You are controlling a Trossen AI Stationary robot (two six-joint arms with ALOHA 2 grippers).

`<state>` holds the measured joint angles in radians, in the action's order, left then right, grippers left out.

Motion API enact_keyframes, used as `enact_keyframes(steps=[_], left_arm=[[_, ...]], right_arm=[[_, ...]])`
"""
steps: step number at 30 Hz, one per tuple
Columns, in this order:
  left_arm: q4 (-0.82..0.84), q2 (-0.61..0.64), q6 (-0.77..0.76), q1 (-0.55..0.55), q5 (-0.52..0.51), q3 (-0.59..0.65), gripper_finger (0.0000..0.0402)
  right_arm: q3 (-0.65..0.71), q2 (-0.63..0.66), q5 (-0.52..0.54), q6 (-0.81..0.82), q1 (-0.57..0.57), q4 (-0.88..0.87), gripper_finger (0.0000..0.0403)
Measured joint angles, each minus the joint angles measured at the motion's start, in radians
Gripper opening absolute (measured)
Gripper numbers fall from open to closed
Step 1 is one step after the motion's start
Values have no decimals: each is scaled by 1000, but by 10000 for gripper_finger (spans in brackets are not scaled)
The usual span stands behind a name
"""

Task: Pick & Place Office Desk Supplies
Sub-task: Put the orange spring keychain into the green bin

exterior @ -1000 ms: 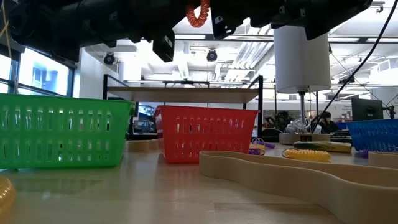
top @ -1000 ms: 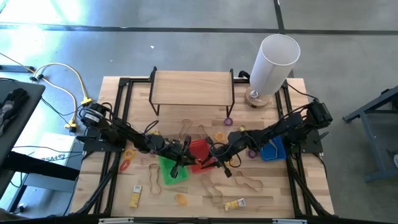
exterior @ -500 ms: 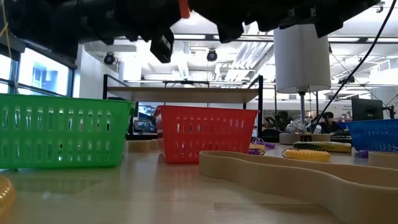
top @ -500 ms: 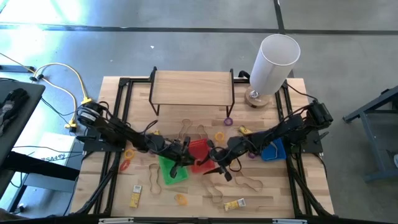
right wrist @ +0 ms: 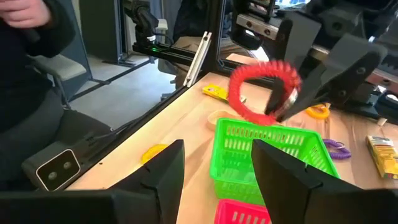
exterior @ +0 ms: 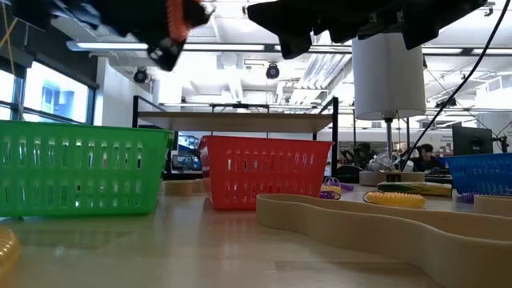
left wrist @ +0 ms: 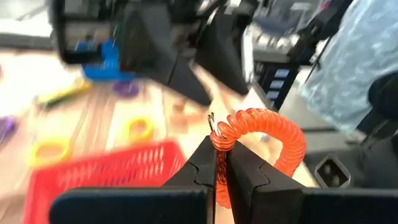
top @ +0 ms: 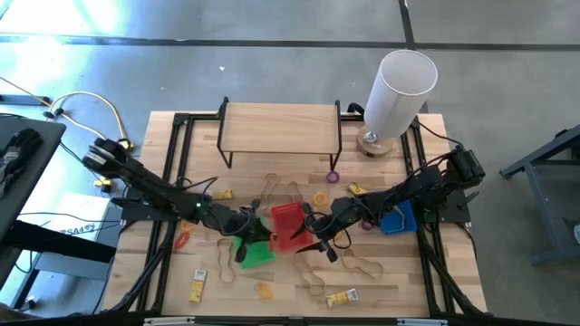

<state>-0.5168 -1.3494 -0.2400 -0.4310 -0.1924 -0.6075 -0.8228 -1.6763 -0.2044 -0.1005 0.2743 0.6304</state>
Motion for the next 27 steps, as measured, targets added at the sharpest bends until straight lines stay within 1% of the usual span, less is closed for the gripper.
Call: enact_keyframes(steps=[6, 11, 14, 19, 23, 27], left_arm=[[288, 76, -109, -45, -51, -31, 6], [588, 74, -214, -65, -75, -109, 6], [701, 63, -273, -65, -71, -127, 6], [794, 33, -344, -48, -23, -129, 6], [798, -11, -367, -18, 12, -129, 6], [798, -55, -367, 17, 81, -129, 6]], right_arm=[[0, 0, -3, 0, -5, -1, 175], [0, 0, -3, 1, -9, -1, 175], [0, 0, 1, 0, -9, -1, 175], [0, 0, 48, 0, -9, -2, 175], [0, 0, 50, 0, -9, -5, 175], [0, 0, 50, 1, -9, -6, 174]])
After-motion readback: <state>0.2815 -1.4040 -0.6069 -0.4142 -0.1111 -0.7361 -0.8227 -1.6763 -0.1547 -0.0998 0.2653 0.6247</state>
